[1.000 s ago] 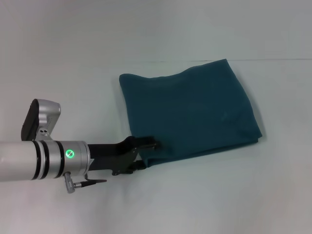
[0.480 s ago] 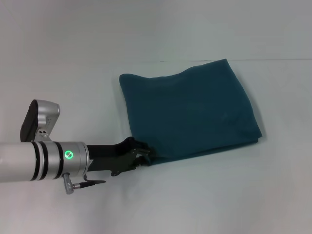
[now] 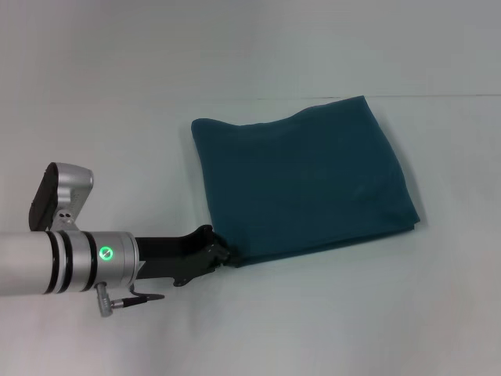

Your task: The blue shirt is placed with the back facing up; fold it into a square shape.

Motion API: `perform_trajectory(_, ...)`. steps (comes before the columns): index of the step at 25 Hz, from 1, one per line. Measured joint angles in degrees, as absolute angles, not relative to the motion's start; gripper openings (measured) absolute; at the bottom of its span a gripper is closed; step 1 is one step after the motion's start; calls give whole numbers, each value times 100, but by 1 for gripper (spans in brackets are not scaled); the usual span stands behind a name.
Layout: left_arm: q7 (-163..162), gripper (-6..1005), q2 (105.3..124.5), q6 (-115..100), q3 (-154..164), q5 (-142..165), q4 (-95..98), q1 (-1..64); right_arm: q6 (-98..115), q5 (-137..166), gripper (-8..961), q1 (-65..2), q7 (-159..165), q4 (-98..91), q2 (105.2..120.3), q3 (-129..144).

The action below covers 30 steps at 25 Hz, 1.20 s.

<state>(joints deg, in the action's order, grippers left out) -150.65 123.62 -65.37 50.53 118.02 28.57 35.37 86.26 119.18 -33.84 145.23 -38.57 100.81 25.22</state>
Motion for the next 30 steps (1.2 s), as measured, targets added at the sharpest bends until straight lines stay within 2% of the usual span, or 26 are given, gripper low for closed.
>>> perform_trajectory(1, -15049, 29, 12359, -6543, 5047, 11805, 2857, 3534, 8628, 11918, 919, -3383, 14530, -3857, 10081, 2522)
perform_trajectory(13, -14974, 37, 12274, -7123, 4961, 11864, 3437, 3006, 8629, 11918, 919, -3357, 14561, -3804, 10081, 2522)
perform_trajectory(18, -14976, 40, 12165, -7274, 4865, 12047, 3445, 2957, 8618, 11918, 919, -3362, 14532, -3726, 10081, 2522)
perform_trajectory(30, -14838, 48, 12044, -7810, 4221, 12582, 3497, 2943, 8636, 11918, 918, -3357, 14510, -3709, 10081, 2532)
